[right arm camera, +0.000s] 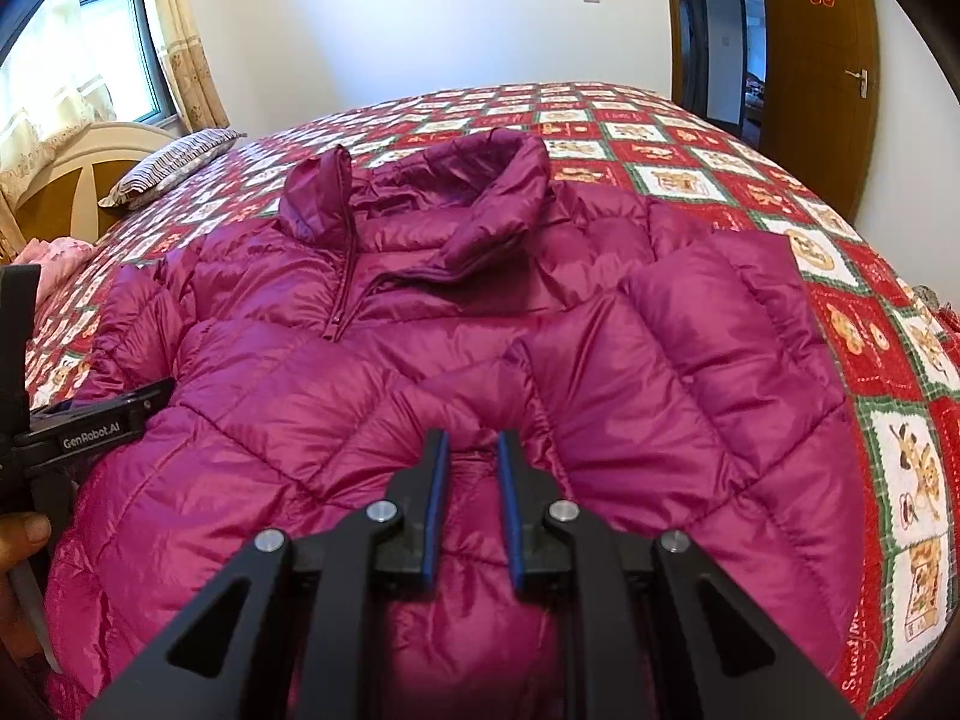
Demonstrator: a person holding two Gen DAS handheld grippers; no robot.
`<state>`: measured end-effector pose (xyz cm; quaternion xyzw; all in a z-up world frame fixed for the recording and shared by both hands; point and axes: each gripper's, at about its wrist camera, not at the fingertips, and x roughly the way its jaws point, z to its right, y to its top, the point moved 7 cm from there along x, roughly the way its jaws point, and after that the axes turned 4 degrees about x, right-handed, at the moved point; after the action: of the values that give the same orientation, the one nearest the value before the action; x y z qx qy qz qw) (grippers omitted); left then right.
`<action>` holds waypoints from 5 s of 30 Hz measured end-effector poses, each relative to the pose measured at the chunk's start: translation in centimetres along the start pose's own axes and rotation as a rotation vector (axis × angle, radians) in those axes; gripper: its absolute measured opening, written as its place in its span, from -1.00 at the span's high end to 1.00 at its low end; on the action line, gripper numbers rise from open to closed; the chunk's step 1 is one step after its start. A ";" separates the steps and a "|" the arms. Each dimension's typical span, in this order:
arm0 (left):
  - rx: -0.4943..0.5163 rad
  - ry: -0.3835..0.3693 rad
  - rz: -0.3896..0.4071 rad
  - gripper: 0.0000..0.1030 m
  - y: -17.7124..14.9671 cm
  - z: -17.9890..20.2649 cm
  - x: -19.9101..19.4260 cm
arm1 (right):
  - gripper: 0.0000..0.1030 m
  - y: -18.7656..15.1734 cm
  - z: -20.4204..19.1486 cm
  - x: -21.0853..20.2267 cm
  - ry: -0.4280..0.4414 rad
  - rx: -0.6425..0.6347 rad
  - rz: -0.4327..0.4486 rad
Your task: Fold large clothes
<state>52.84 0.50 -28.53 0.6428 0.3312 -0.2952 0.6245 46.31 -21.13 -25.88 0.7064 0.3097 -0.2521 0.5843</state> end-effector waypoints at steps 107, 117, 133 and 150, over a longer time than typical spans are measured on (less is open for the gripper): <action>0.231 -0.170 0.064 -0.84 11.2 12.7 3.7 | 0.16 12.4 1.7 6.4 0.021 0.008 -0.025; 0.227 -0.165 0.045 -0.84 9.5 12.7 5.3 | 0.28 9.8 2.6 7.8 -0.022 -0.038 -0.038; 0.258 -0.131 0.034 -0.86 9.2 12.9 6.0 | 0.28 9.0 2.7 9.2 -0.049 -0.051 -0.054; 0.261 -0.127 0.034 -0.87 9.1 13.0 6.1 | 0.28 8.9 2.5 9.5 -0.067 -0.063 -0.053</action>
<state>64.20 -12.10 -28.42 0.7040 0.2390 -0.3651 0.5603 59.33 -23.30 -27.17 0.6704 0.3164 -0.2813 0.6094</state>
